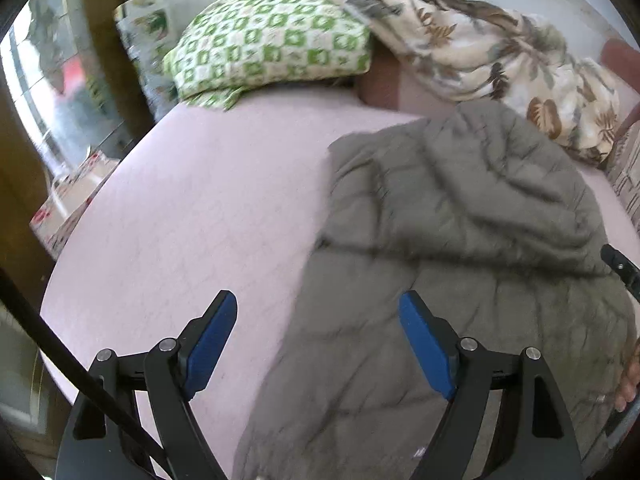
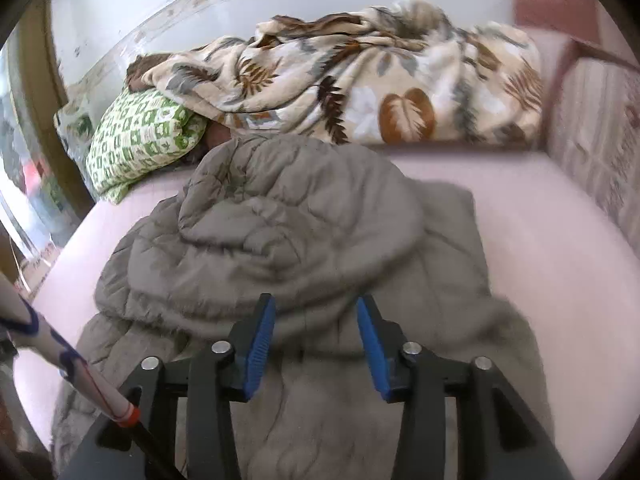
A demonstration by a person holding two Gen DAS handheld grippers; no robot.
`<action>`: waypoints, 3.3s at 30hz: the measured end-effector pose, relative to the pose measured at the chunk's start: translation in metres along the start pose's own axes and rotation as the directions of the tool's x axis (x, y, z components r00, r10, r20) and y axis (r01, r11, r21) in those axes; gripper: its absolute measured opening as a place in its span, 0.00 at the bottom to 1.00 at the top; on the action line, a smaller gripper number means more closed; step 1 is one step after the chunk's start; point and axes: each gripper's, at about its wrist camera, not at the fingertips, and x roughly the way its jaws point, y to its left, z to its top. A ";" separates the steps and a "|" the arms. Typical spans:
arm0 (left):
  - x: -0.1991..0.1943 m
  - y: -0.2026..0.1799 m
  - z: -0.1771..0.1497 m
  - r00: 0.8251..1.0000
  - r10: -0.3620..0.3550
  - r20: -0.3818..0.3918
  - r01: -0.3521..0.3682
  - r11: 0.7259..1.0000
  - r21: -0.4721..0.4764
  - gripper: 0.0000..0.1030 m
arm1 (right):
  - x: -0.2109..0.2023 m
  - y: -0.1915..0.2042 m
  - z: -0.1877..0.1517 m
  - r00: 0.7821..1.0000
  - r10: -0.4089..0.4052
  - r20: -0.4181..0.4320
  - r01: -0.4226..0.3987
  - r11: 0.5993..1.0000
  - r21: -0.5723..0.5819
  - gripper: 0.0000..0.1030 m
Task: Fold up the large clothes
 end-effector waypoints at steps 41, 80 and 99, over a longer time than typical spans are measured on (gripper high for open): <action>0.031 0.072 -0.053 0.995 -0.096 -0.011 0.095 0.994 -0.059 0.80 | 0.155 0.131 0.089 0.946 -0.307 -0.106 0.292 0.947 -0.136 0.51; 0.045 0.136 -0.094 0.936 -0.344 -0.073 0.297 0.884 -0.362 0.80 | -0.107 -0.163 -0.104 0.934 -0.237 -0.267 0.315 0.900 0.302 0.71; 0.030 0.136 -0.163 0.680 -0.723 -0.119 0.597 0.641 -0.483 0.80 | -0.118 -0.154 -0.170 0.967 0.095 -0.236 0.025 0.888 0.458 0.76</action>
